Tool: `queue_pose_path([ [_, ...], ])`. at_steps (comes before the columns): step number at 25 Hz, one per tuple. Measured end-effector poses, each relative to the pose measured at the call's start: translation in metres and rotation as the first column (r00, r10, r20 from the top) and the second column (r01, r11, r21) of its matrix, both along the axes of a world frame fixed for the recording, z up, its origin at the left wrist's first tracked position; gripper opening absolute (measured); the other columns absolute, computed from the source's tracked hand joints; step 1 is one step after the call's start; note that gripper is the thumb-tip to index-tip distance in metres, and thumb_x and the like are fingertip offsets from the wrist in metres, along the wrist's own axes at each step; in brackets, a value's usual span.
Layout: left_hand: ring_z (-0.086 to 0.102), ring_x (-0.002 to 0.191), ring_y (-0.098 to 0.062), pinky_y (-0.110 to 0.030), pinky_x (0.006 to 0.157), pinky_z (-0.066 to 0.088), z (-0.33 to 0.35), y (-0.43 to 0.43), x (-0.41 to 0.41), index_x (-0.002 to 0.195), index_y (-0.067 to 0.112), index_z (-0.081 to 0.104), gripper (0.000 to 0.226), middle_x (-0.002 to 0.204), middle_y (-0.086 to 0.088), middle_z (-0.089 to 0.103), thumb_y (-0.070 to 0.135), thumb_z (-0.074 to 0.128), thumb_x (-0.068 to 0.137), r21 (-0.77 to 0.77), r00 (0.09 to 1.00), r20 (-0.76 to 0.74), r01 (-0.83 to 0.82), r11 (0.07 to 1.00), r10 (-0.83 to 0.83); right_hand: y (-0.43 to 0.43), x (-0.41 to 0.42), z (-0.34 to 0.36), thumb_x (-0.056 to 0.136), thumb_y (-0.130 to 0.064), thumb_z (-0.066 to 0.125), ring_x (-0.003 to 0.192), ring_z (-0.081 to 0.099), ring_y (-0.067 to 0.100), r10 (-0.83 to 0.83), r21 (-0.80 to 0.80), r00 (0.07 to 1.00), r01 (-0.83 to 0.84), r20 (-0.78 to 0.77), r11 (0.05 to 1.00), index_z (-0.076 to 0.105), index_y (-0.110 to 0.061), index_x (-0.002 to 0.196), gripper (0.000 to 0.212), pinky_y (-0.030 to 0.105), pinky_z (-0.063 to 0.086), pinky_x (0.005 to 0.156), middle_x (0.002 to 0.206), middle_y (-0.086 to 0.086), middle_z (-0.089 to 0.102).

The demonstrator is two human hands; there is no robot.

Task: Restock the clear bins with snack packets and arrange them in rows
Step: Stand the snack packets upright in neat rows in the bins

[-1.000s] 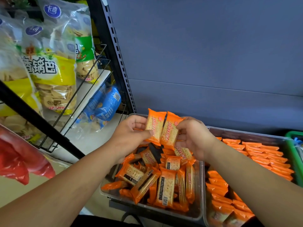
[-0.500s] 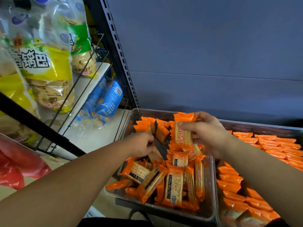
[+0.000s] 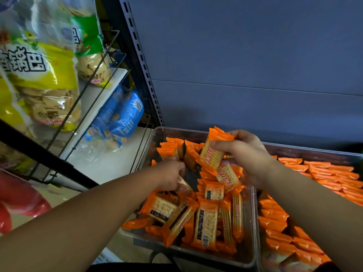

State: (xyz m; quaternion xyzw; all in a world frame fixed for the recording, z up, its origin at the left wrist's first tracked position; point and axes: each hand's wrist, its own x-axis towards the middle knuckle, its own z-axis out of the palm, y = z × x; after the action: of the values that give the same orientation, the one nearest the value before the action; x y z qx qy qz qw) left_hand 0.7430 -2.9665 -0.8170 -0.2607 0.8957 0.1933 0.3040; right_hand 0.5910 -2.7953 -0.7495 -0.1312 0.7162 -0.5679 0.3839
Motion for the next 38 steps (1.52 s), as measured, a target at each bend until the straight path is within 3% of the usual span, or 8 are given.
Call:
queue_pose_path([
  [3,0.060,0.102,-0.020,-0.035,0.080,0.055,0.013,0.004,0.006,0.099,0.031,0.061,0.024,0.112,0.004,0.060,0.017,0.077,0.087,-0.030,0.996,-0.086,-0.023,0.999,0.020,0.001,-0.001,0.000,0.076,-0.023,0.091,0.096,0.077,0.022,0.011,0.009,1.000,-0.012,0.011,1.000,0.069,-0.020,0.109,0.040,0.045,0.064,0.087,0.100,0.003,0.079],
  [8,0.065,0.106,-0.020,-0.033,0.091,0.055,0.047,-0.010,0.015,0.118,0.027,0.072,0.021,0.110,0.005,0.069,0.029,0.068,0.098,0.028,0.950,-0.241,-0.199,0.980,0.200,0.004,-0.003,-0.004,0.076,-0.024,0.091,0.100,0.076,0.023,0.012,0.028,1.000,-0.012,0.021,1.000,0.068,-0.022,0.114,0.044,0.047,0.063,0.089,0.104,0.001,0.079],
  [13,0.073,0.091,-0.018,-0.027,0.067,0.057,0.065,-0.013,0.036,0.118,0.015,0.067,0.020,0.107,-0.004,0.073,0.019,0.070,0.099,0.420,0.732,-0.279,-0.489,0.765,0.621,0.004,-0.001,-0.001,0.083,-0.023,0.087,0.100,0.076,0.019,0.021,0.037,0.999,-0.022,0.025,0.999,0.069,-0.023,0.118,0.039,0.042,0.064,0.087,0.104,-0.001,0.080],
  [18,0.078,0.089,-0.027,-0.035,0.072,0.066,0.085,-0.010,0.049,0.113,0.009,0.061,0.029,0.106,-0.016,0.073,-0.003,0.072,0.089,0.649,0.459,-0.284,-0.554,0.521,0.842,-0.005,0.010,0.003,0.084,-0.020,0.085,0.096,0.076,0.017,0.080,0.057,0.996,-0.078,-0.040,0.995,0.068,-0.024,0.113,0.033,0.042,0.063,0.089,0.104,0.000,0.078],
  [21,0.077,0.085,-0.025,-0.043,0.070,0.066,0.084,-0.018,0.059,0.111,0.023,0.061,0.035,0.098,-0.008,0.076,0.001,0.074,0.086,0.598,0.384,-0.413,-0.569,0.564,0.826,-0.027,0.024,0.001,0.080,-0.026,0.083,0.091,0.075,0.017,0.211,0.136,0.957,-0.186,-0.199,0.973,0.064,-0.032,0.110,0.037,0.042,0.064,0.085,0.102,-0.003,0.076],
  [25,0.075,0.081,-0.020,-0.051,0.082,0.063,0.070,-0.028,0.068,0.093,0.025,0.068,0.023,0.084,0.003,0.077,0.026,0.076,0.071,0.438,0.405,-0.548,-0.606,0.664,0.732,-0.056,0.028,-0.019,0.087,-0.037,0.078,0.097,0.069,0.017,0.516,0.411,0.739,-0.347,-0.433,0.843,0.058,-0.033,0.122,0.041,0.037,0.062,0.082,0.112,-0.005,0.069],
  [29,0.072,0.085,-0.019,-0.044,0.083,0.061,0.057,-0.030,0.066,0.087,0.018,0.073,0.012,0.084,0.001,0.073,0.026,0.081,0.083,0.381,0.441,-0.584,-0.593,0.709,0.682,-0.065,0.015,-0.046,0.092,-0.054,0.068,0.136,0.042,0.022,0.796,0.784,0.230,-0.162,-0.561,0.599,0.048,-0.037,0.146,0.060,0.044,0.036,0.114,0.141,-0.005,0.051],
  [38,0.075,0.084,-0.014,-0.045,0.083,0.063,0.035,-0.035,0.056,0.093,0.028,0.071,0.013,0.086,0.005,0.078,0.018,0.079,0.089,0.404,0.460,-0.619,-0.509,0.760,0.637,-0.063,0.017,-0.060,0.092,-0.062,0.058,0.133,0.038,0.025,0.808,0.799,0.105,-0.121,-0.580,0.589,0.037,-0.040,0.146,0.062,0.047,0.032,0.112,0.140,-0.003,0.042],
])
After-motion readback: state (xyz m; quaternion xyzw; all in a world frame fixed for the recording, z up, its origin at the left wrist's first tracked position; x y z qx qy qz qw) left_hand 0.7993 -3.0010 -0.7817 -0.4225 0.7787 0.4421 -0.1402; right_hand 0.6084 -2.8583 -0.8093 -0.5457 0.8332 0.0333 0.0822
